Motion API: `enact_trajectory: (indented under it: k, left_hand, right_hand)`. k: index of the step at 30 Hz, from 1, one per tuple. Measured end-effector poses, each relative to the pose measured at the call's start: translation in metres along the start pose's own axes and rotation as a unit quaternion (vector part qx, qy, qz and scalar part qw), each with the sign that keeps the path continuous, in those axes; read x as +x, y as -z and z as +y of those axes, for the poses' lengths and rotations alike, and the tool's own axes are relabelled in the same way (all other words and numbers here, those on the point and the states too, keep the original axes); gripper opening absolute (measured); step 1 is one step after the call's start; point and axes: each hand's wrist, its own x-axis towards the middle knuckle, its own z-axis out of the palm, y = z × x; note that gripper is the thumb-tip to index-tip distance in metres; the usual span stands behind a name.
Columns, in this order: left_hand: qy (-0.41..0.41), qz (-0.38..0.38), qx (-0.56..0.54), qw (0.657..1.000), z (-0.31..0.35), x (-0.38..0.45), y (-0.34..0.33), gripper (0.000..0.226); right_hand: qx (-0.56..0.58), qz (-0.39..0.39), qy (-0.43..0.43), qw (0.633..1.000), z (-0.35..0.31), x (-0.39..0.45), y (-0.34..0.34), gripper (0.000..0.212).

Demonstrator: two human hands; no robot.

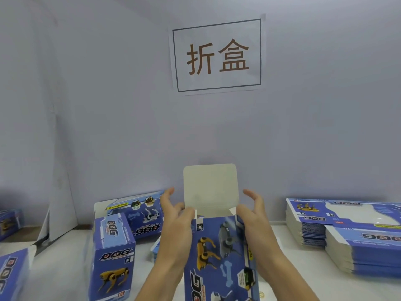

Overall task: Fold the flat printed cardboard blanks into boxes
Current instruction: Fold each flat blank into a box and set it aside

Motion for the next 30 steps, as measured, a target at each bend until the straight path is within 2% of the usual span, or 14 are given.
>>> enact_trajectory:
  k: [2, 5, 7, 11, 13, 15, 17, 19, 22, 25, 26, 28, 30]
  left_hand:
    - [-0.027, -0.01, 0.018, 0.999, -0.002, 0.003, 0.0, 0.05]
    - [-0.084, 0.005, 0.037, 0.996, -0.006, 0.002, 0.0, 0.034]
    - [-0.098, 0.027, -0.014, 0.995, -0.01, -0.002, 0.002, 0.031]
    - [-0.07, 0.073, -0.11, 0.989, -0.017, -0.001, 0.003, 0.042]
    - [-0.081, 0.072, -0.075, 0.991, -0.019, 0.001, 0.002, 0.042]
    - [-0.103, 0.064, -0.032, 0.992, -0.018, 0.002, 0.001, 0.037]
    - [-0.089, 0.064, -0.055, 0.992, -0.017, 0.004, 0.003, 0.028]
    - [-0.036, 0.063, -0.099, 0.992, -0.015, 0.006, 0.007, 0.029]
    - [-0.002, 0.033, -0.093, 0.995, -0.012, 0.007, 0.011, 0.034]
    - [0.009, -0.011, -0.063, 0.998, -0.007, 0.01, 0.017, 0.048]
    - [0.013, -0.021, -0.053, 0.998, -0.005, 0.011, 0.02, 0.053]
    - [0.032, -0.033, -0.065, 0.997, -0.003, 0.014, 0.026, 0.047]
    - [0.054, -0.042, -0.086, 0.994, -0.001, 0.016, 0.029, 0.037]
  right_hand:
    - [0.01, 0.003, 0.0, 1.0, -0.006, 0.001, -0.004, 0.045]
    - [0.018, 0.003, 0.025, 1.0, -0.006, -0.001, -0.005, 0.033]
    - [0.028, 0.028, 0.065, 0.997, -0.004, -0.004, -0.005, 0.026]
    - [0.102, 0.063, 0.056, 0.991, 0.004, -0.007, -0.003, 0.038]
    - [0.108, 0.045, 0.049, 0.992, 0.008, -0.007, 0.0, 0.041]
    - [0.11, -0.009, 0.05, 0.993, 0.005, -0.004, 0.0, 0.042]
    - [0.091, -0.046, 0.045, 0.994, 0.005, 0.001, 0.004, 0.045]
    - [0.061, -0.044, 0.055, 0.996, 0.007, 0.003, 0.01, 0.065]
    - [-0.011, 0.033, 0.077, 0.996, 0.001, -0.008, 0.016, 0.078]
    - [0.035, 0.085, 0.064, 0.994, -0.012, 0.007, 0.027, 0.062]
    - [0.031, 0.067, 0.056, 0.996, -0.015, 0.014, 0.035, 0.052]
    - [0.08, 0.044, 0.064, 0.994, -0.014, 0.025, 0.046, 0.036]
    - [0.107, -0.03, 0.031, 0.993, -0.02, 0.02, 0.029, 0.034]
